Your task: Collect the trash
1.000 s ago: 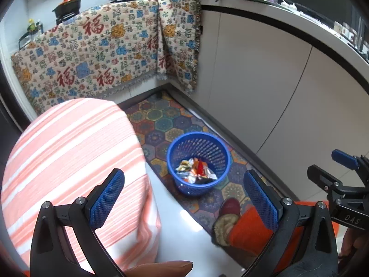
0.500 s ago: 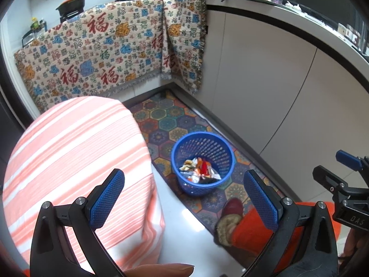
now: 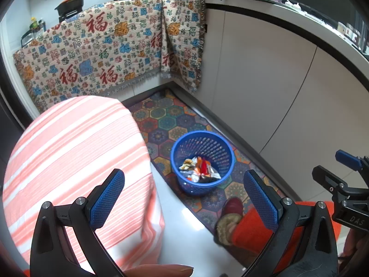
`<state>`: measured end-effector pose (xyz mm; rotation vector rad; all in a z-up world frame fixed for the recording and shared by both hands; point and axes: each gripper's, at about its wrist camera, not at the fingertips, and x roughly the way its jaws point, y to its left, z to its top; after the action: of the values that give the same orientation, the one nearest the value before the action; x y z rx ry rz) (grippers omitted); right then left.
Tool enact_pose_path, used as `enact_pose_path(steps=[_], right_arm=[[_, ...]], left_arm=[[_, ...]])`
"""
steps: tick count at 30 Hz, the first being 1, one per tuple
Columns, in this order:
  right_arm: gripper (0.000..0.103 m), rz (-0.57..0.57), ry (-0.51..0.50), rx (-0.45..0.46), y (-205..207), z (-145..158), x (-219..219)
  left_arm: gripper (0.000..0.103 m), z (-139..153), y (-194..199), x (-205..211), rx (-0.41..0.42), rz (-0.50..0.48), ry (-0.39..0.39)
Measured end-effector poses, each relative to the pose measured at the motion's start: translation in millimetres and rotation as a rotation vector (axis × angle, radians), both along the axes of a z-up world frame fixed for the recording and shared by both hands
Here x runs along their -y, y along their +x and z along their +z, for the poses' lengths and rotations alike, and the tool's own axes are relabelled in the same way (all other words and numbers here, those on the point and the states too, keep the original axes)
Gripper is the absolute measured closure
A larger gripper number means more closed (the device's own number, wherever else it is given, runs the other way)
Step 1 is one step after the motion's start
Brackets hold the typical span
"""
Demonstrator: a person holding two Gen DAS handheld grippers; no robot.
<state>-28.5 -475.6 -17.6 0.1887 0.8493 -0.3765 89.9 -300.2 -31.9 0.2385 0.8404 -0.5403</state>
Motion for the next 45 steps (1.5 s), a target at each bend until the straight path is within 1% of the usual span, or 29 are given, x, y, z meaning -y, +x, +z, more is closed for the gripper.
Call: enact_pose_path(steps=[25, 37, 41, 45], right_arm=[[0.014, -0.007, 0.009, -0.008, 1.2, -4.3, -1.1], [0.014, -0.022, 0.005, -0.009, -2.5, -5.9, -4.9], [0.014, -0.028, 0.005, -0.013, -2.8, -6.5, -6.4], [0.014, -0.029, 0.004, -0.014, -2.4, -6.2, -6.0]], left_arm=[[0.001, -3.2, 0.9, 6.3, -0.012, -0.012, 0.009], [0.001, -5.5, -0.8, 14.8, -0.004, -0.026, 0.032], [0.001, -6.0, 0.7, 15.3, -0.029, -0.036, 0.005], [0.001, -4.1, -2.3, 15.3, -0.011, -0.038, -0.002]])
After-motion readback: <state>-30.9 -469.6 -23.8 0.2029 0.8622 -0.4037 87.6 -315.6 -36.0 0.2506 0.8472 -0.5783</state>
